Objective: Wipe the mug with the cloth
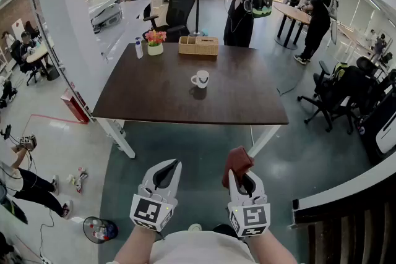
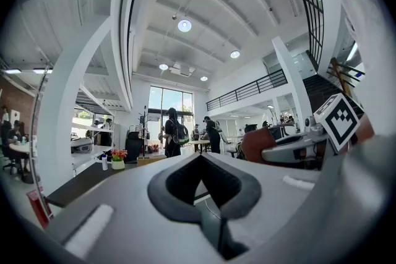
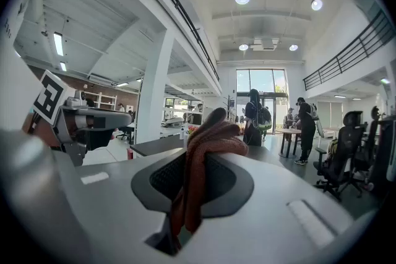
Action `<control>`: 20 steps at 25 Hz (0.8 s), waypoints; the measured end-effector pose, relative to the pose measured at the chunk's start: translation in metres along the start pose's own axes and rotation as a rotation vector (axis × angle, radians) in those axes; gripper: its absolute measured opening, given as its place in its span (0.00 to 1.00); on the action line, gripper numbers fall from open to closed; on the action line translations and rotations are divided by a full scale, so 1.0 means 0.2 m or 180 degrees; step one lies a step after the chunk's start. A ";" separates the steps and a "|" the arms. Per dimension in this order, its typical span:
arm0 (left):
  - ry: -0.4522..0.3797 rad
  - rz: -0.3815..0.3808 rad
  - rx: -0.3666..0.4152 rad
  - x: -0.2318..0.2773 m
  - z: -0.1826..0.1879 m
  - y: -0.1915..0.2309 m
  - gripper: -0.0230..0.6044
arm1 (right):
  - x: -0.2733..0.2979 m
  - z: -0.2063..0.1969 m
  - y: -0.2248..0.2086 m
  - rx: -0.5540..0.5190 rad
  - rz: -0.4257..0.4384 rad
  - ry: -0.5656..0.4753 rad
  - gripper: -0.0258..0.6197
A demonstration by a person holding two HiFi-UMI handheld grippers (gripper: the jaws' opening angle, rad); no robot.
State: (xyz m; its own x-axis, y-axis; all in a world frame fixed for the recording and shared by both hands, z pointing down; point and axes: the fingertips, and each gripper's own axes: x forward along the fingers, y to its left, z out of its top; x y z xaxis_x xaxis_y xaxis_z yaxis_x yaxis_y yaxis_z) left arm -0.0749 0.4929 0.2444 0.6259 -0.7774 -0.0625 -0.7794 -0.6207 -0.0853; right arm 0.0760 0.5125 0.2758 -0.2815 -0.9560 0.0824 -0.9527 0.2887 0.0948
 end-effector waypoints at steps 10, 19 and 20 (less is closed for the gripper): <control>0.0008 -0.0063 -0.0035 0.01 -0.02 0.04 0.04 | 0.05 -0.01 0.02 0.0006 -0.0021 0.0010 0.16; 0.0025 -0.0096 -0.0108 0.03 -0.09 0.11 0.04 | 0.12 -0.07 0.01 0.0099 -0.0105 0.0107 0.17; 0.0039 -0.0087 -0.0117 0.04 -0.10 0.12 0.04 | 0.14 -0.07 0.01 0.0084 -0.0096 0.0124 0.17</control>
State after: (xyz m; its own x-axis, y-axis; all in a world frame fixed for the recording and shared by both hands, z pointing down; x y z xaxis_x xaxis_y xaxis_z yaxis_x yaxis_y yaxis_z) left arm -0.0893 0.4702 0.2611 0.6468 -0.7611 -0.0486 -0.7626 -0.6449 -0.0503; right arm 0.0683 0.4874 0.2930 -0.2485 -0.9613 0.1187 -0.9635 0.2579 0.0716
